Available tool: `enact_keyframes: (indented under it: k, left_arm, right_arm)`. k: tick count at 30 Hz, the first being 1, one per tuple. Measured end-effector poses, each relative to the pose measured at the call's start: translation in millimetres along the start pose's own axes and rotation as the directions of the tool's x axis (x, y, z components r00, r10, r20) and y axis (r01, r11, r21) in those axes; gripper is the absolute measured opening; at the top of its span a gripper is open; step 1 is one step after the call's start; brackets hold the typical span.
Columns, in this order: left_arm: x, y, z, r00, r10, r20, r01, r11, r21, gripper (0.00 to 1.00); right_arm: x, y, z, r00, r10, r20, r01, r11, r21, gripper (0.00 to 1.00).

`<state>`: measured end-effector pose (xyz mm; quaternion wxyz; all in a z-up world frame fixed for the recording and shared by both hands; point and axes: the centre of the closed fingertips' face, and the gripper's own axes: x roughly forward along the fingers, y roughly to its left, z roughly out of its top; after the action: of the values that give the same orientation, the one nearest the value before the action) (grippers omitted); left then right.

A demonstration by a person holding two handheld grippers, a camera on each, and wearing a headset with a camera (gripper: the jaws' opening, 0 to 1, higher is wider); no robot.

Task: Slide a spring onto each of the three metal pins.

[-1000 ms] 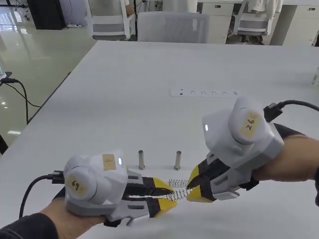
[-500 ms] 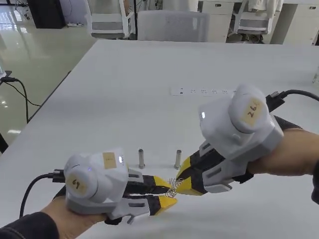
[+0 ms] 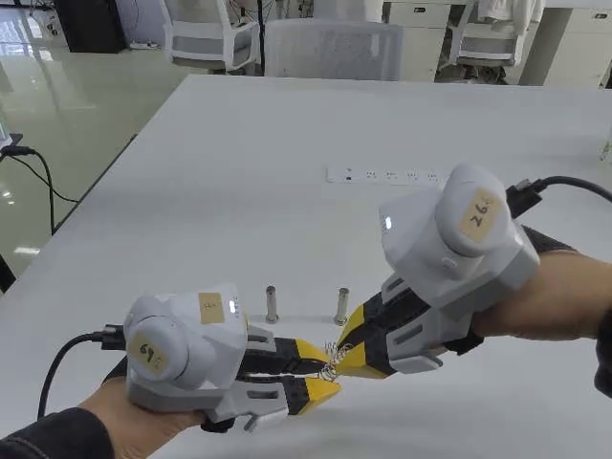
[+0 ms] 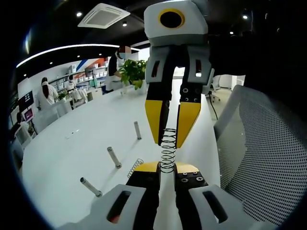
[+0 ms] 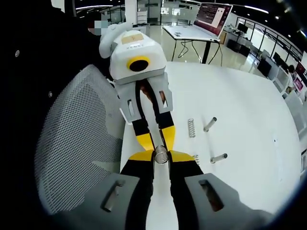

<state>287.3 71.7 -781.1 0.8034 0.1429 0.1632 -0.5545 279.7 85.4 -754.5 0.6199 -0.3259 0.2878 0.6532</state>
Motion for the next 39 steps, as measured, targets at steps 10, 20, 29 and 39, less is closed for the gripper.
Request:
enact_keyframes:
  k: [10, 20, 29, 39]
  left_arm:
    - [-0.9, -2.0, 7.0, 0.9998, -0.006, 0.018, 0.006, 1.0, -0.001, 0.07]
    - [-0.7, -4.6, 13.4, 0.9988, -0.021, 0.043, 0.021, 1.0, -0.008, 0.07]
    - [1.6, -1.6, 13.1, 0.9986, -0.009, 0.053, 0.009, 1.0, -0.008, 0.08]
    - [-1.6, 8.2, 4.0, 0.9985, 0.028, 0.046, -0.026, 0.998, -0.049, 0.14]
  right_arm:
    - [5.4, 1.3, -2.4, 0.9997, 0.011, -0.022, -0.011, 1.0, -0.008, 0.13]
    - [5.6, 3.8, -4.1, 0.9993, 0.026, -0.028, -0.026, 1.0, -0.006, 0.13]
    - [5.7, 1.1, -5.6, 0.9993, 0.014, -0.036, -0.015, 1.0, -0.002, 0.13]
    - [0.5, -7.0, -9.1, 0.9991, -0.012, -0.041, 0.012, 1.0, 0.012, 0.13]
